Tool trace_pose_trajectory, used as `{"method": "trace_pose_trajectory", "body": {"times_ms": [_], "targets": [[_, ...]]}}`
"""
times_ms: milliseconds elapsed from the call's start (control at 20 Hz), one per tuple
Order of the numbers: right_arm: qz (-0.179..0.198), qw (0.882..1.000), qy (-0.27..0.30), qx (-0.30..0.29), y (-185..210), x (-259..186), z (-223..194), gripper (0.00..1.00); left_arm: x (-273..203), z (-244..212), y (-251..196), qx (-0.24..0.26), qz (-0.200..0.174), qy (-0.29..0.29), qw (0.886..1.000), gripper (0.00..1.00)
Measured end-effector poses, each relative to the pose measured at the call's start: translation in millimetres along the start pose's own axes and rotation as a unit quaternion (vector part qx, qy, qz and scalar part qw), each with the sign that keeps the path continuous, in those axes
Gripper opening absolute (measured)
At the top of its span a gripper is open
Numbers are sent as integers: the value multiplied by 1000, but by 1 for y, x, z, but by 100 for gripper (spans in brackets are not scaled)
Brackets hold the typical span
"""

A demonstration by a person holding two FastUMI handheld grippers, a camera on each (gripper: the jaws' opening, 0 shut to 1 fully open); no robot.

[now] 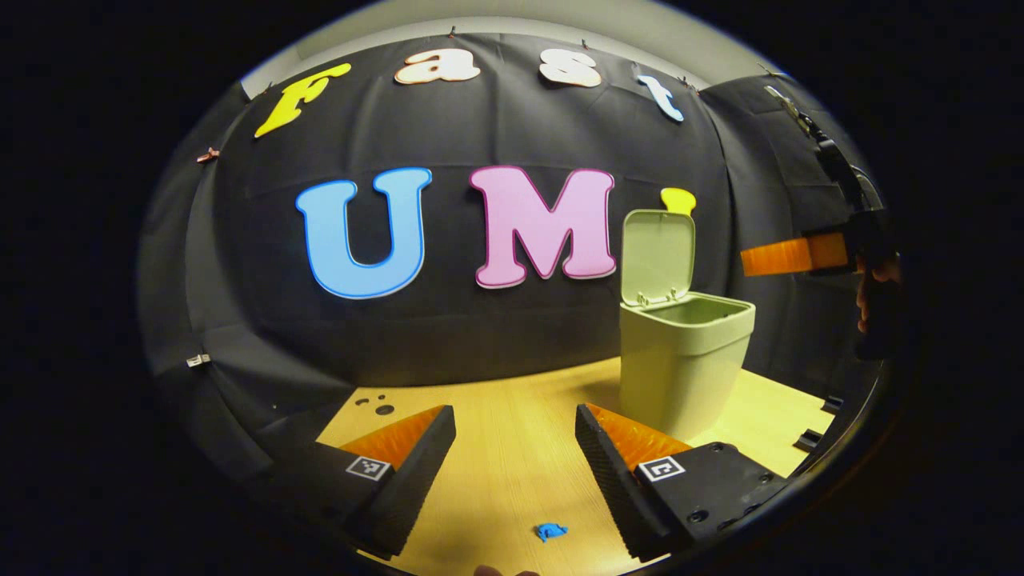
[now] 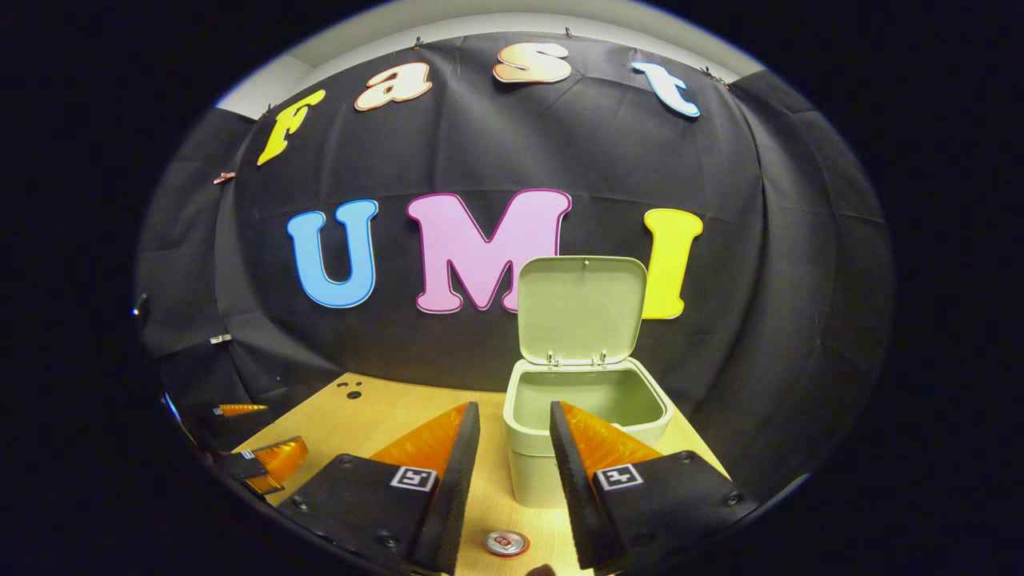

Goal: Press the lid of the desktop garbage bin to open it, pick up the crumpled paper on the desktop and throw it into the bin, then pick up the pop can on the desktop and drop it into the bin, and finally close the garbage bin lid.

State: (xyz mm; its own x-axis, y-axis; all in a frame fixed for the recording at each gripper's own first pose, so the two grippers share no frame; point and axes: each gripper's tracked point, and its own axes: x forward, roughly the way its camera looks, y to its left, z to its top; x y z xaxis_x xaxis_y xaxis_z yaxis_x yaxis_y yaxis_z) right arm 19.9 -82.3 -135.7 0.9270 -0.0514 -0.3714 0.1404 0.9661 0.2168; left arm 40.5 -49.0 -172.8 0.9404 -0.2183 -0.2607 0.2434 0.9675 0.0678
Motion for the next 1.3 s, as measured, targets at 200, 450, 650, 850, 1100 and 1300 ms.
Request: {"method": "trace_pose_trajectory", "body": {"times_ms": [200,450,650,850,1100,1300], "targets": [[-6,1000,-1,0,-1,-11,-2,71,9,-61,-12,-30,-22,67,997,97],[-13,1000,6,-4,-4,-21,-4,71,21,-137,-22,-36,-26,149,988,96],[-16,1000,11,-4,-5,-26,-6,72,30,-183,-24,-33,-33,197,979,95],[-22,1000,15,-2,-11,-31,-8,71,41,-217,-29,-25,-37,232,972,94],[-33,999,19,1,-22,-37,-6,71,52,-246,-31,-12,-36,259,965,91],[-43,999,22,-2,-33,-41,-7,72,57,-262,-36,-16,-36,279,959,81]]}}
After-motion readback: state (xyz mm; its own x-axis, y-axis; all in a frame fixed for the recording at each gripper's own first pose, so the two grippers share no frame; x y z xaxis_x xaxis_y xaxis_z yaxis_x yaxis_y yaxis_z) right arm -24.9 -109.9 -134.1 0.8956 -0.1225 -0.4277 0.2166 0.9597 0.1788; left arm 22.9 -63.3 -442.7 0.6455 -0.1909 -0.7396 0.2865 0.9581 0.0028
